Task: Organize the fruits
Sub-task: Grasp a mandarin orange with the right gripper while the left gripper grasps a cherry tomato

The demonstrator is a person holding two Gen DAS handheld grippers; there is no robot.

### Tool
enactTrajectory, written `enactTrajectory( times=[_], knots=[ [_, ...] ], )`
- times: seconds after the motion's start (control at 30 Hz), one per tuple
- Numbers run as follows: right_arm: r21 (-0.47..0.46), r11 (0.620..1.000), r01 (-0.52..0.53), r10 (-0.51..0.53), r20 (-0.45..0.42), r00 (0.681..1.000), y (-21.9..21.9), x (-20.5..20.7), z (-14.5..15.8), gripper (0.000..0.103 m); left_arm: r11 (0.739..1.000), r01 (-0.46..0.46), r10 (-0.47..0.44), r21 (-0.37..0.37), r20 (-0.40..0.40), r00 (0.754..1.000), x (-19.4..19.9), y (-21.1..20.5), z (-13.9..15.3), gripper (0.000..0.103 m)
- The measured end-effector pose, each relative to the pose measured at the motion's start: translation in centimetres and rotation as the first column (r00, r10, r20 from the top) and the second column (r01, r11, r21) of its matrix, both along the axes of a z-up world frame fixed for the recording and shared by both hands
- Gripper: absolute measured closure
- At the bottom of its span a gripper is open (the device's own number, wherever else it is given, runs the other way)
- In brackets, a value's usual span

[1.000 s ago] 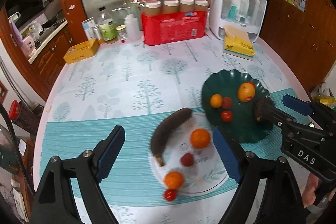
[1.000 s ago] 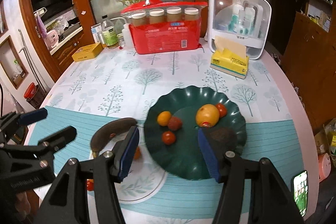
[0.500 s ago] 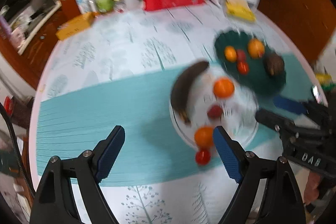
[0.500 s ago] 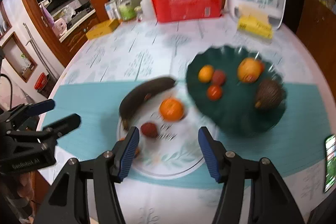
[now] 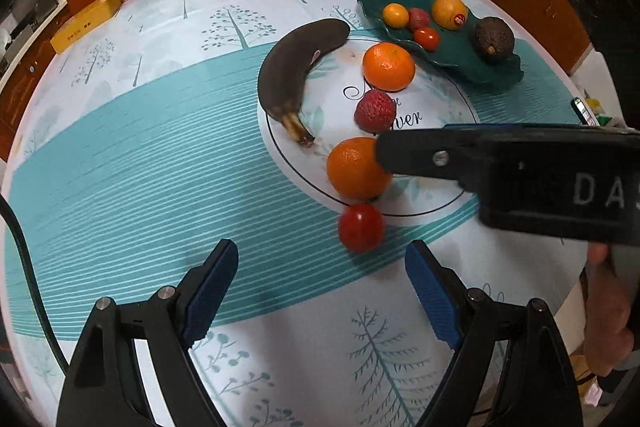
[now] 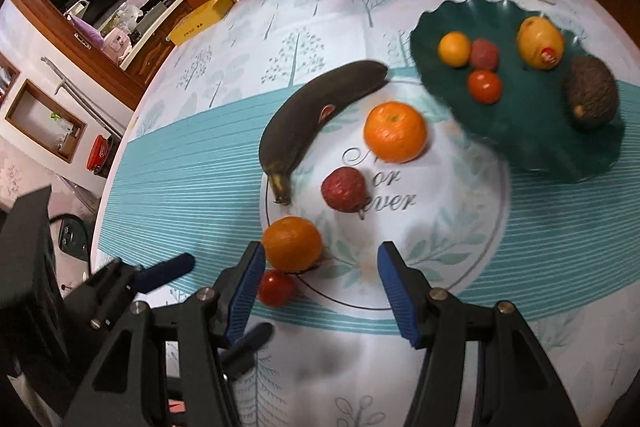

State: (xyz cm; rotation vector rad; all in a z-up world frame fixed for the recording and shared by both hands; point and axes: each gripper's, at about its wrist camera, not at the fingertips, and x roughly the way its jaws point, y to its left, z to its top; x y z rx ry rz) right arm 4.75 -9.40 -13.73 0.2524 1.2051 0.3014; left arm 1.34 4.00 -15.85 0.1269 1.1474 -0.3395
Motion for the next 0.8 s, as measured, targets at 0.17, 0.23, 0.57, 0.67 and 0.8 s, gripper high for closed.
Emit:
enactTrajectory(
  times=[0.17,0.23,0.57,0.67,0.8],
  knots=[
    [0.000,1.000,-0.024,0.024,-0.021,0.999,1.2,0.9,-1.5,0.044,0.998,-0.043,0.043,-0.052,-0.012,0.999,0.5,0.7,-0.8,0.020],
    [-0.001,0.999,-0.033,0.033,-0.027,0.999,1.8,1.2,-2.0,0.044,0.997,-0.055,0.054,-0.059,-0.014,0.998,0.7,0.8,-1.0,0.021],
    [0.025,0.999,-0.037,0.037,-0.036,0.999,1.2,1.3,-2.9,0.063,0.995,-0.040,0.038,-0.087,-0.025,0.999,1.4,0.3,-1.2,0.034],
    [0.025,1.000,-0.002,0.003,-0.043,0.999,-0.6,0.8,-2.9,0.063,0.996,-0.019,0.017,-0.089,-0.025,1.000,1.5,-0.4,-1.2,0.039],
    [0.021,0.998,0.052,-0.051,-0.051,0.997,-3.0,0.1,-2.9,0.063,0.997,-0.001,-0.001,-0.082,-0.025,1.000,1.5,-1.4,-1.2,0.052]
  ],
)
